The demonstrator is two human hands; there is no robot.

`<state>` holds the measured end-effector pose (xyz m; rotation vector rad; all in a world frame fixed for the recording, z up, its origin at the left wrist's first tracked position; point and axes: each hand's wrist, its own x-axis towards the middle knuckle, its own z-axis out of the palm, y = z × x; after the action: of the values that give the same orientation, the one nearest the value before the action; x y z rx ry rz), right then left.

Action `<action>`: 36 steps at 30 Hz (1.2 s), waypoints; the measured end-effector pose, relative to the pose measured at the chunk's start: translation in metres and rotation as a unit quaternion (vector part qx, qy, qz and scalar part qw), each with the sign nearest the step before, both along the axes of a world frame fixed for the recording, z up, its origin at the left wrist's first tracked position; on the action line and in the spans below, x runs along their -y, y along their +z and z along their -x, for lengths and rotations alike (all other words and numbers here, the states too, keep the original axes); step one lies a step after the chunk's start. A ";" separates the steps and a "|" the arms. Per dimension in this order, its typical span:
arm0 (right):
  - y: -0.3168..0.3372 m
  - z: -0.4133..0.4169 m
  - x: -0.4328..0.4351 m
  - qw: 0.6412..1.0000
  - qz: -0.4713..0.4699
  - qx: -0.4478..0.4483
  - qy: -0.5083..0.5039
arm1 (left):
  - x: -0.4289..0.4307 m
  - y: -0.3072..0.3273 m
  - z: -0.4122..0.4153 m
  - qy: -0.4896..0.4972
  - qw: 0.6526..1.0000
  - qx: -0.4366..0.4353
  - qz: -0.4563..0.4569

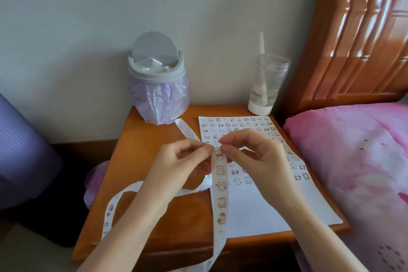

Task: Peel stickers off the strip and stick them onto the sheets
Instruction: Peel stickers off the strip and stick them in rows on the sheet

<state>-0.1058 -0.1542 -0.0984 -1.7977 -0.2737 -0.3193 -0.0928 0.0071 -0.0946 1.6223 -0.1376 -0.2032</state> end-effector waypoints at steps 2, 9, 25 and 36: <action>-0.001 0.001 0.001 1.000 0.019 -0.004 0.021 | -0.003 -0.001 0.000 -0.001 1.000 -0.010 0.001; -0.004 0.002 0.004 0.997 0.067 0.015 0.035 | -0.005 -0.001 0.004 -0.019 0.999 -0.040 0.004; -0.008 -0.001 0.009 0.989 0.125 0.039 0.071 | -0.007 -0.002 0.007 -0.007 0.998 -0.045 -0.037; -0.008 -0.001 0.010 0.988 0.125 -0.001 0.091 | -0.008 0.000 0.009 -0.007 0.997 -0.039 -0.060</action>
<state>-0.1046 -0.1637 -0.1068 -2.0016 -0.4905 -0.1596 -0.1021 0.0153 -0.0949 1.7315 -0.0781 -0.2889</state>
